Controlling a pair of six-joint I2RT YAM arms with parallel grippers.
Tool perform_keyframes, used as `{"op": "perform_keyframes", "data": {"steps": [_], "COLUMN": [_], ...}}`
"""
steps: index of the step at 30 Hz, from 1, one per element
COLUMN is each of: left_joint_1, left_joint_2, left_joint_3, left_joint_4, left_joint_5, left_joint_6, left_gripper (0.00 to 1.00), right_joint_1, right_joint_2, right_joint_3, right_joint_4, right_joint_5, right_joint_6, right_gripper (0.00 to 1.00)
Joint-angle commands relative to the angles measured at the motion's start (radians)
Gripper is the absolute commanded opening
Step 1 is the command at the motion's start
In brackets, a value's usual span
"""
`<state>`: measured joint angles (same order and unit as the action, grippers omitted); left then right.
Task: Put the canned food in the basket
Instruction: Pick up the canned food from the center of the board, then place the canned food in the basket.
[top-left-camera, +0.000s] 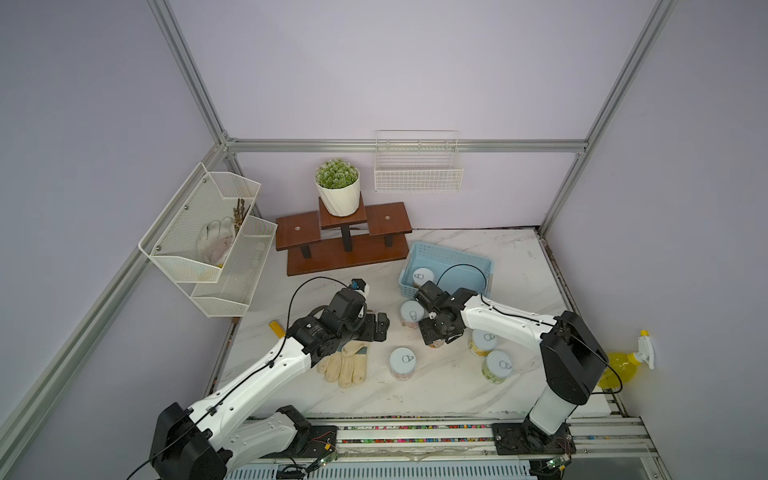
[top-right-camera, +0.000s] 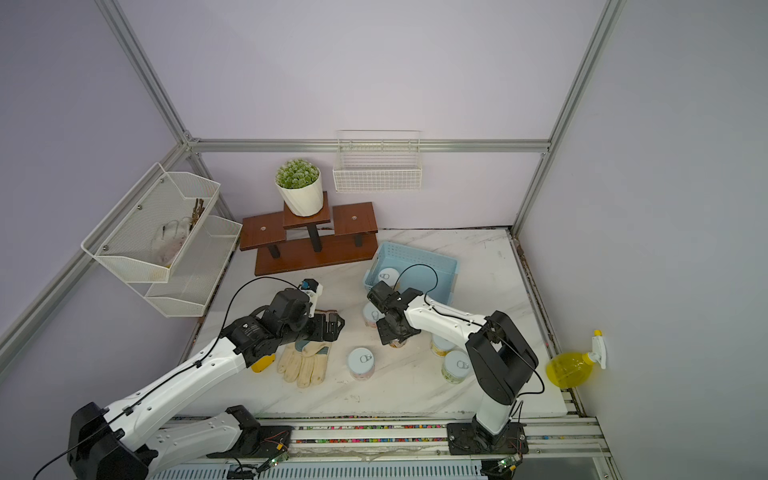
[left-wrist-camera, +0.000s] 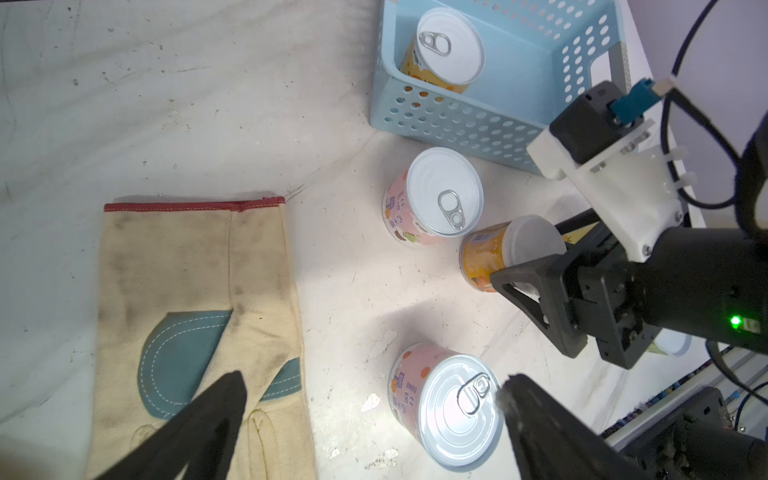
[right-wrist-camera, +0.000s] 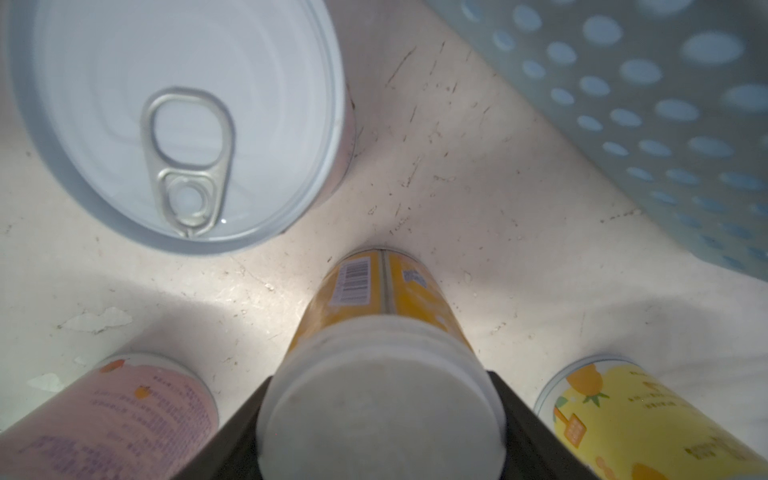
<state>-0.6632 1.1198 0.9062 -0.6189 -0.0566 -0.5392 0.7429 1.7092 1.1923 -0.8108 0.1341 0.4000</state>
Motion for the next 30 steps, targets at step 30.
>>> {"op": "perform_keyframes", "data": {"steps": [30], "left_joint_1": [-0.199], "left_joint_2": [0.018], "left_joint_3": [0.048], "left_joint_4": [-0.034], "left_joint_5": [-0.139], "left_joint_6": [-0.053], "left_gripper": [1.0], "right_joint_1": [-0.284], "right_joint_2": [0.084], "right_joint_3": [0.417], "right_joint_4": [0.154], "right_joint_5": [0.166], "right_joint_6": [-0.02], "right_gripper": [0.51]}}
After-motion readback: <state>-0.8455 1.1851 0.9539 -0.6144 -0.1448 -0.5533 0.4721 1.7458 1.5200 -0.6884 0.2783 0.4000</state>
